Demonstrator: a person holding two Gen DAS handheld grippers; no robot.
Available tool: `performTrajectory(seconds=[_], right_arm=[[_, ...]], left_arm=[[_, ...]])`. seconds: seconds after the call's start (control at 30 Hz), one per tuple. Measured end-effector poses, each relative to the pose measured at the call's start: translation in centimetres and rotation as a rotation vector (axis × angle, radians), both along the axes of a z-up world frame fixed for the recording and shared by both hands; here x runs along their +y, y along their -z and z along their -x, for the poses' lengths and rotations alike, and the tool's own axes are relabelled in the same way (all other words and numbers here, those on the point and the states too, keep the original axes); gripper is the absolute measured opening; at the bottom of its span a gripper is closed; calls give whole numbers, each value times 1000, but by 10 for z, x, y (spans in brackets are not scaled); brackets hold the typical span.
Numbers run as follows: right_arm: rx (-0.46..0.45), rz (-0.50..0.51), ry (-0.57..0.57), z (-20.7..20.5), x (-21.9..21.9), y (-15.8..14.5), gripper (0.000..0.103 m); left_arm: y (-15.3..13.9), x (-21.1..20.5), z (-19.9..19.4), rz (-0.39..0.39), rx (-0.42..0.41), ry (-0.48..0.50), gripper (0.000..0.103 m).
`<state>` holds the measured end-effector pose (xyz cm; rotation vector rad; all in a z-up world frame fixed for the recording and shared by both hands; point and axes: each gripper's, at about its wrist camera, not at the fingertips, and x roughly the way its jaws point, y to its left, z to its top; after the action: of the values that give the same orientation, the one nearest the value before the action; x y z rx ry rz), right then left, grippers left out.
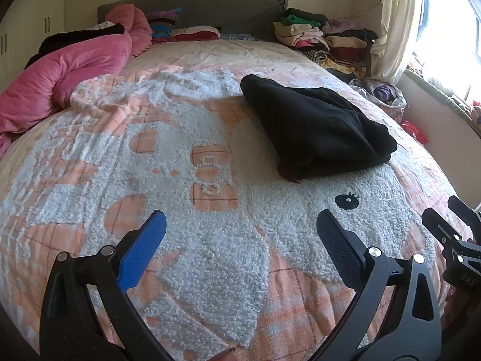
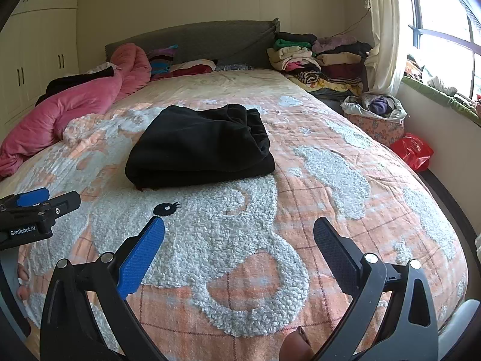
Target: Fold small clothes
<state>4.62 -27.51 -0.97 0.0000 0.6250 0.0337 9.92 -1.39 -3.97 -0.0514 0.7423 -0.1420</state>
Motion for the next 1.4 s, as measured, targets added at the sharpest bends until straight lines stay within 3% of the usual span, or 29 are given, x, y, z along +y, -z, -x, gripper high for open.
performTrajectory(seconds=[1.4], right_arm=[[3,-4,7,-2,1,-1,99]], left_arm=[[-5,1,2,-18,-6,-14,94]])
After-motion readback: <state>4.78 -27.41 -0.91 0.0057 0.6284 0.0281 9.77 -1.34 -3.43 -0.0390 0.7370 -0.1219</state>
